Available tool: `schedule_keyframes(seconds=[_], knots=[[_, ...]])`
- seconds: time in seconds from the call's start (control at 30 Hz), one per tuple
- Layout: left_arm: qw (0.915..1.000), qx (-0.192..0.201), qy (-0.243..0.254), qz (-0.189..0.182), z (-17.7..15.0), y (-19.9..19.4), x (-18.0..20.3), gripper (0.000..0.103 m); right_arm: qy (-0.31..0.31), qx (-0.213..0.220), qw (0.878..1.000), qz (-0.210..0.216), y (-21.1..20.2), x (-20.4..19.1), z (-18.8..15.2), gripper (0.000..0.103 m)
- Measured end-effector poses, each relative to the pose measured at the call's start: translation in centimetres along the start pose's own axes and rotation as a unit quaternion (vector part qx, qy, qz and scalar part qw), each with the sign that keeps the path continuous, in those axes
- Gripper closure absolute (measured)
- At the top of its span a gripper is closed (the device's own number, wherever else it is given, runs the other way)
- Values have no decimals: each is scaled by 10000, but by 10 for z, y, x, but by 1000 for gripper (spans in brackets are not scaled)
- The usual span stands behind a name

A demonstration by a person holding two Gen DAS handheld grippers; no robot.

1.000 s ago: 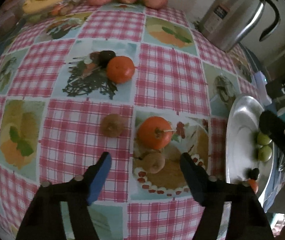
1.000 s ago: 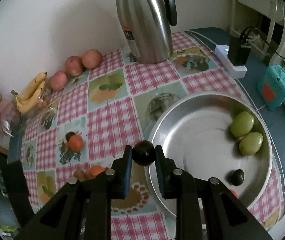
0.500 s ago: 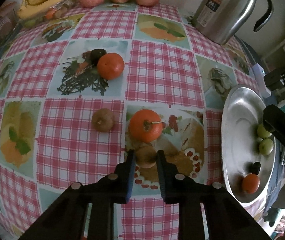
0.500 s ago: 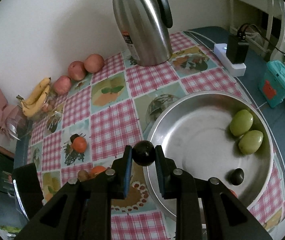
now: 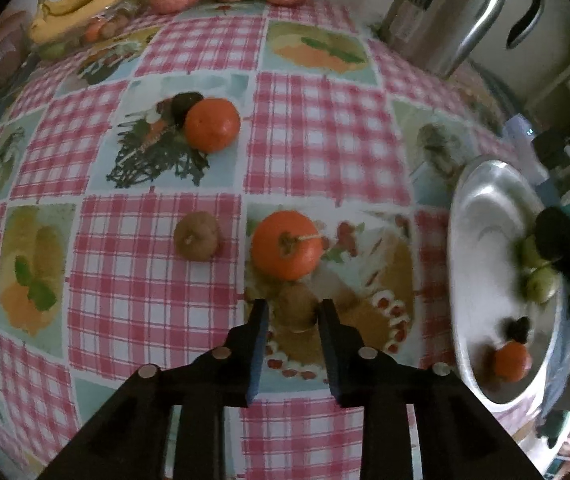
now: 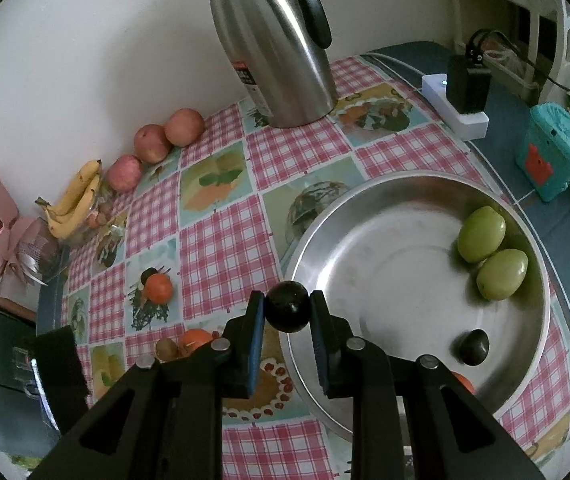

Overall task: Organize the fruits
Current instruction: 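Carry the kiwi in left tool while right tool carries the plum over the plate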

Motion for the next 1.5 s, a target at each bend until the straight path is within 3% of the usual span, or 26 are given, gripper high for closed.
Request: schedule_keyframes(seconds=[0.23, 0.47, 0.83, 1.27, 1.5], knots=[[10000, 23, 29, 50, 0, 4, -5, 79, 57, -9, 10000, 7, 0, 2, -1, 80], [9998, 142, 68, -126, 1, -8, 0, 79, 112, -63, 9999, 30, 3, 4, -2, 80], [9957, 509, 720, -272, 12, -41, 55, 79, 393, -178, 9985, -328, 10, 40, -2, 80], [9859, 542, 1555, -312, 12, -33, 134, 79, 836, -35, 9938, -734, -4, 94, 7, 79], [9836, 482, 1682, -428, 5, -15, 152, 79, 955, -69, 9918, -844, -2, 109, 5, 79]])
Point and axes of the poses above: each gripper's, at about its wrist camera, not at the fingertips, and y roughly the way its jaws point, x to its right, z to its top, the point moved 8 cm from there along y, roughly the way its jaws point, and after that the axes turned 1 degree about -z, right-handed, at the moved point
